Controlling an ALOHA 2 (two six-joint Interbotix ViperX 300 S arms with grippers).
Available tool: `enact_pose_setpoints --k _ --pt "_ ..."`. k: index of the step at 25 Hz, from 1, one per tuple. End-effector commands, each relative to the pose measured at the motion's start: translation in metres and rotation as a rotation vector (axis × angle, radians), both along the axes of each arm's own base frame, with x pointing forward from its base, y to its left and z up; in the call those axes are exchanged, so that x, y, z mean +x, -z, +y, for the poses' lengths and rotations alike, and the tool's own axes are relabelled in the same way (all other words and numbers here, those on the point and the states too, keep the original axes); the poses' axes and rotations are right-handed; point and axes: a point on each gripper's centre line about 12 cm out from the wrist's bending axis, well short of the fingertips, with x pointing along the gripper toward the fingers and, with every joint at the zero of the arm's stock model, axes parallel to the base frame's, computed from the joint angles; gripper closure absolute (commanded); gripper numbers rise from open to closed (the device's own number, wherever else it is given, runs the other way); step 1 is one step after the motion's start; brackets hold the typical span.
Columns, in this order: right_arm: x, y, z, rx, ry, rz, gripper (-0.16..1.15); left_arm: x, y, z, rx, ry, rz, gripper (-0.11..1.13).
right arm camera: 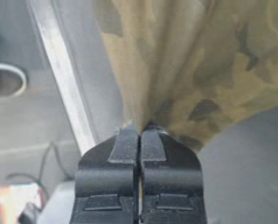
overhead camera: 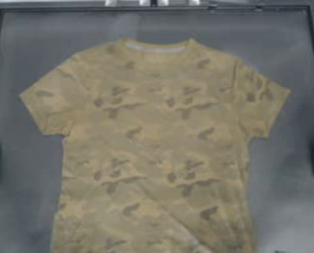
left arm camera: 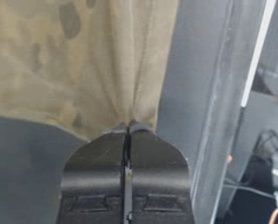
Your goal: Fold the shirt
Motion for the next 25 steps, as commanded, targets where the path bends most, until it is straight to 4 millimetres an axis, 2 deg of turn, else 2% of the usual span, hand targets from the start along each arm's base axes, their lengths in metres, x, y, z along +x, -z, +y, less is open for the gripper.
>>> enact_pose_setpoints --k 1,8,12,18,22,25 --pt "-0.004 -0.034 0.001 0.039 0.003 -0.049 0.90 -0.003 -0.055 0.001 -0.028 -0.011 -0.069 0.98" --pt "-0.013 -0.068 -0.018 -0.023 0.025 -0.072 0.90 -0.011 -0.095 0.013 0.064 -0.047 -0.077 0.98" --pt "-0.022 -0.088 -0.035 -0.068 0.037 -0.083 0.90 -0.018 -0.116 0.031 0.128 -0.073 -0.097 0.98" --pt "-0.027 -0.113 -0.078 -0.118 0.069 -0.144 0.90 -0.020 -0.136 0.066 0.180 -0.108 -0.173 0.98" --pt "-0.031 -0.115 -0.112 -0.138 0.123 -0.158 0.90 -0.024 -0.140 0.095 0.203 -0.140 -0.191 0.98" --pt "-0.029 -0.121 -0.130 -0.140 0.162 -0.177 0.90 -0.029 -0.141 0.114 0.217 -0.168 -0.199 0.98"
